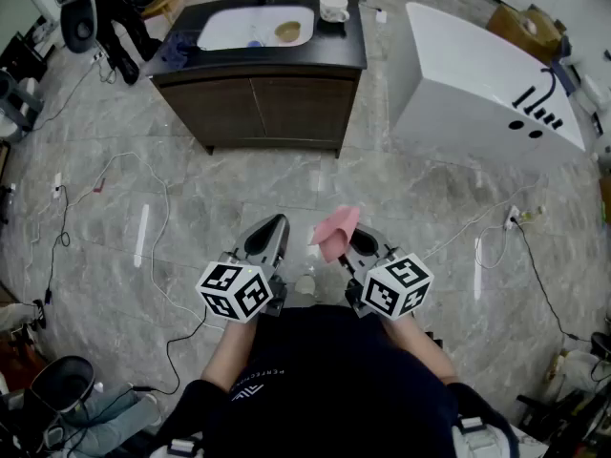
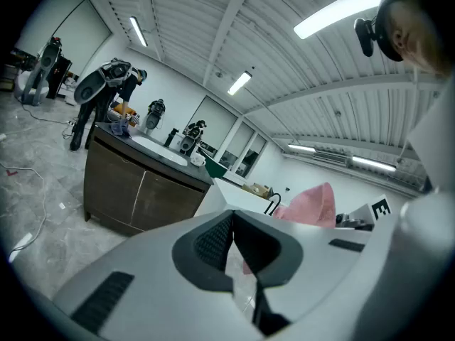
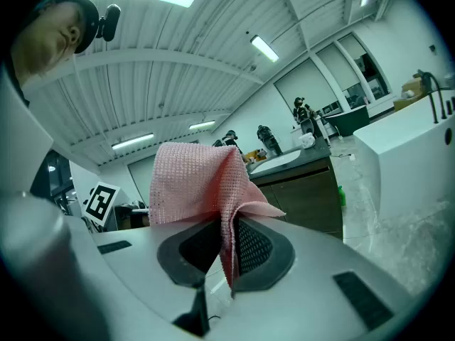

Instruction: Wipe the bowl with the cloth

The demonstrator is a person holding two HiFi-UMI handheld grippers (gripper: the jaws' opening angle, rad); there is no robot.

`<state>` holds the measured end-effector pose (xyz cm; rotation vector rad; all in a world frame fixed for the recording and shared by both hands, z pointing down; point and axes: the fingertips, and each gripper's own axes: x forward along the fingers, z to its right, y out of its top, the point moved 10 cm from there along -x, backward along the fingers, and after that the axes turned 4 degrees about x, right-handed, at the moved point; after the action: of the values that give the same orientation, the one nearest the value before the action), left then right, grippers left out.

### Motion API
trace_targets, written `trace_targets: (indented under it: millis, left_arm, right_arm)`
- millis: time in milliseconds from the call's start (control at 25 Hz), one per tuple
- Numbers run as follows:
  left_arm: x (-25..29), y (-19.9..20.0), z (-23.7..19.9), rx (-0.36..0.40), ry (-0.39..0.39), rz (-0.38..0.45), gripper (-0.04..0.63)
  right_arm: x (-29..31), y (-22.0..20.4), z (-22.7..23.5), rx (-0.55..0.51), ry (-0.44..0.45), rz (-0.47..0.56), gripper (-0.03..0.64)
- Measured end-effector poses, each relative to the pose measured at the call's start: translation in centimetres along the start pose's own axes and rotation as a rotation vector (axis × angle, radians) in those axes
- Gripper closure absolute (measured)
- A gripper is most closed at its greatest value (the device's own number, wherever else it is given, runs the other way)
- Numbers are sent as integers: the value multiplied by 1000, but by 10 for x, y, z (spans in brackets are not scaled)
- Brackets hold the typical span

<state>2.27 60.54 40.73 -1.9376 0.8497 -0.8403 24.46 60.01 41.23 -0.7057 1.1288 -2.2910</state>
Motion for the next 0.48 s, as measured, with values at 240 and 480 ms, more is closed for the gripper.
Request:
trace_targets:
  millis: [240,480]
  left_arm:
    - [-2,4,-2,1,-14,-2,586]
    - [2,1,2,-6,-41,-14,586]
  right_arm:
    - [-1,3,-4,-5,-11,4,568]
    - [-3,8,-1,-16,-17,15,568]
